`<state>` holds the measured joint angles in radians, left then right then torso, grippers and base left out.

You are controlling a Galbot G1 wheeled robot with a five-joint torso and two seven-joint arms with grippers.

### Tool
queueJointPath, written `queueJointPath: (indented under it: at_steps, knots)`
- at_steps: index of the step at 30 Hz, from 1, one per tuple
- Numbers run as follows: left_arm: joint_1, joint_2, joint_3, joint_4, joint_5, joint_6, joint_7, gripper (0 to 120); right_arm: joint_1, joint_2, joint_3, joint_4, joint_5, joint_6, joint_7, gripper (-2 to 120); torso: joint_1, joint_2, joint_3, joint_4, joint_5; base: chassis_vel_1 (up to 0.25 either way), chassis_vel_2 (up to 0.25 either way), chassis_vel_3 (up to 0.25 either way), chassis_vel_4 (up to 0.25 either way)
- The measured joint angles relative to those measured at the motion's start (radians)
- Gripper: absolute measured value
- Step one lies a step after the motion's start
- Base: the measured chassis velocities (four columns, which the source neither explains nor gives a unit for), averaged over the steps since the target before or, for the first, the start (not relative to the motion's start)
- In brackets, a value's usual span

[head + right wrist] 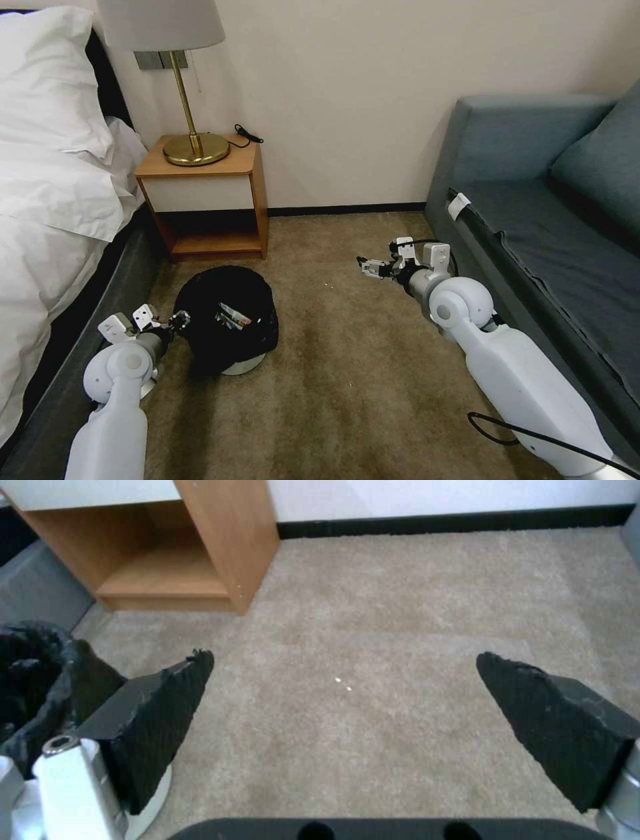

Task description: Pick up the trash bin, then pick up the garbage on the floor and place it into the trash bin.

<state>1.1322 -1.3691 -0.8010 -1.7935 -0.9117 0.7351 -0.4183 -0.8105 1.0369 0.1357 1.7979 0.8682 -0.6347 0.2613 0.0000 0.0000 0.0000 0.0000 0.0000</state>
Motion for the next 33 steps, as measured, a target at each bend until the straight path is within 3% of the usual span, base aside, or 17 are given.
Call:
queueJointPath:
  at_steps: [3,5,9,10,11,13,14,16,17,19,23,24,25,33]
  knots:
    - [0.0,0.003,0.001,-0.018,0.031,0.0,0.0,74,-0.024,0.001,0.021,0.008,-0.006,0.003,-0.007,100,0.0,0.0,0.0,0.0,0.0001,0.0,0.0,0.0,0.0]
    - [0.004,0.007,0.003,-0.049,0.104,0.0,0.009,87,-0.051,0.005,0.048,0.011,-0.009,0.028,-0.014,100,0.0,0.0,0.0,-0.0002,0.0001,0.0,0.0,0.0,0.0]
    - [0.011,0.008,0.003,-0.071,0.149,0.0,0.022,95,-0.06,0.012,0.063,0.007,-0.007,0.056,-0.018,100,0.0,0.0,0.0,-0.0001,0.0,0.0,0.0,0.0,0.0]
    - [0.025,0.012,0.006,-0.098,0.236,-0.003,0.063,99,-0.063,0.027,0.079,0.001,0.0,0.075,-0.018,100,0.0,0.0,0.0,-0.0001,-0.0001,0.0,0.0,0.0,0.0]
    - [0.025,0.012,0.006,-0.098,0.236,-0.003,0.063,99,-0.063,0.027,0.079,0.001,0.0,0.075,-0.018,100,0.0,0.0,0.0,-0.0001,-0.0001,0.0,0.0,0.0,0.0]
    - [0.05,0.027,0.019,-0.129,0.385,-0.041,0.155,100,-0.075,0.065,0.096,-0.014,0.005,0.11,-0.015,100,0.0,0.0,0.0,0.0001,-0.0001,0.0,0.0,0.0,0.0]
    - [0.05,0.027,0.019,-0.129,0.385,-0.041,0.155,100,-0.075,0.065,0.096,-0.014,0.005,0.11,-0.015,100,0.0,0.0,0.0,0.0001,-0.0001,0.0,0.0,0.0,0.0]
    - [0.069,0.044,0.041,-0.149,0.465,-0.086,0.244,100,-0.094,0.112,0.106,-0.035,-0.007,0.15,-0.015,100,0.0,0.0,0.0,0.0001,0.0,0.0,0.0,0.0,0.0]
    - [0.069,0.044,0.041,-0.149,0.465,-0.086,0.244,100,-0.094,0.112,0.106,-0.035,-0.007,0.15,-0.015,100,0.0,0.0,0.0,0.0001,0.0,0.0,0.0,0.0,0.0]
    - [0.092,0.06,0.062,-0.157,0.577,-0.177,0.382,100,-0.116,0.18,0.118,-0.072,-0.035,0.206,-0.023,100,0.0,0.0,0.0,0.0,-0.0001,0.0,0.0,0.0,0.0]
    - [0.101,0.071,0.079,-0.16,0.613,-0.221,0.432,100,-0.123,0.219,0.12,-0.107,-0.059,0.238,-0.031,100,0.0,0.0,0.0,0.0002,-0.0001,0.0,0.0,0.0,0.0]
    - [0.102,0.074,0.088,-0.16,0.625,-0.241,0.448,100,-0.123,0.234,0.121,-0.124,-0.072,0.251,-0.039,100,0.0,0.0,0.0,0.0001,-0.0001,0.0,0.0,0.0,0.0]
    - [0.099,0.085,0.114,-0.152,0.641,-0.299,0.469,100,-0.119,0.255,0.122,-0.17,-0.105,0.284,-0.06,100,0.0,0.0,0.0,0.0,-0.0001,0.0,0.0,0.0,0.0]
    - [0.1,0.1,0.145,-0.118,0.669,-0.371,0.501,100,-0.115,0.263,0.118,-0.23,-0.151,0.327,-0.104,100,0.0,0.0,0.0,-0.0001,0.0,0.0,0.0,0.0,0.0]
